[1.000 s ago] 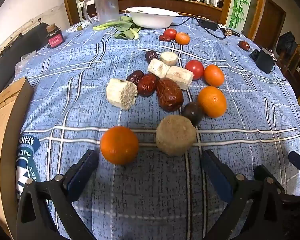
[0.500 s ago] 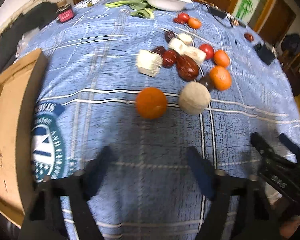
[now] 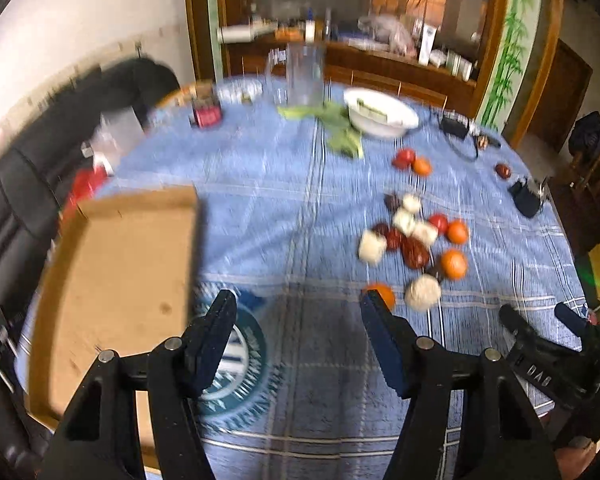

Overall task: Organize fruits
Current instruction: 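Move the left tool toward the orange beside the beige rice ball, then close the left gripper on the orange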

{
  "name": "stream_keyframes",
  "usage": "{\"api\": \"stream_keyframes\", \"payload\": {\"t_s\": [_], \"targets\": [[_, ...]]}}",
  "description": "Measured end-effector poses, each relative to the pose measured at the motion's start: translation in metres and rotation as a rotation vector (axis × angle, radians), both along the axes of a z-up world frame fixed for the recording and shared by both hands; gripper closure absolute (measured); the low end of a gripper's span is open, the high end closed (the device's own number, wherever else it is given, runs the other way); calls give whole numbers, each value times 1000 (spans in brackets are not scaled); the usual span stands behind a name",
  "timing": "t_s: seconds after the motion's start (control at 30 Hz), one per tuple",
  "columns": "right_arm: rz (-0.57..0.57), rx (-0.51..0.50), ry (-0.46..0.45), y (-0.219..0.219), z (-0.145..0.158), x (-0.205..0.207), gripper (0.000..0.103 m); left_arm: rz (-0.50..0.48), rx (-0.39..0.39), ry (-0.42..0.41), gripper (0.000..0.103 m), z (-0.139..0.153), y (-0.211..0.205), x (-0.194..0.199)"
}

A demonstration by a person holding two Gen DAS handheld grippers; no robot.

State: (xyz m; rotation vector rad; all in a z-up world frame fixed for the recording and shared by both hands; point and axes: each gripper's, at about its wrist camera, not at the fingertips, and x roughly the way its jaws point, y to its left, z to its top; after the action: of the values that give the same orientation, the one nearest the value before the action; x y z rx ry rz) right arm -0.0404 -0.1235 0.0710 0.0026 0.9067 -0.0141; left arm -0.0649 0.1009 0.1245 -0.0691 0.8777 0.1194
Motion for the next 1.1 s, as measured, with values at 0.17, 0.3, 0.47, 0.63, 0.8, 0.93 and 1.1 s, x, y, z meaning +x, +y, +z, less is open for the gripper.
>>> {"api": "stream_keyframes", "payload": {"t_s": [0.17, 0.3, 0.47, 0.63, 0.8, 0.93, 1.1], "targets": [[29, 28, -36, 18, 15, -6, 1, -18, 68, -85, 38, 29, 3, -6], [58, 44, -54, 34, 22, -8, 1, -20, 91, -109, 38, 38, 9, -12], [80, 45, -53, 48, 25, -10, 1, -23, 97, -113, 38, 41, 15, -14], [80, 50, -47, 53, 26, -10, 1, -18, 89, -104, 38, 39, 18, -14], [80, 53, -43, 53, 26, -10, 1, -20, 78, -94, 38, 36, 17, -13], [72, 57, -32, 51, 24, -10, 1, -27, 74, -87, 38, 33, 15, -11], [66, 61, -17, 48, 19, -7, 1, -30, 64, -74, 38, 29, 14, -7]]}}
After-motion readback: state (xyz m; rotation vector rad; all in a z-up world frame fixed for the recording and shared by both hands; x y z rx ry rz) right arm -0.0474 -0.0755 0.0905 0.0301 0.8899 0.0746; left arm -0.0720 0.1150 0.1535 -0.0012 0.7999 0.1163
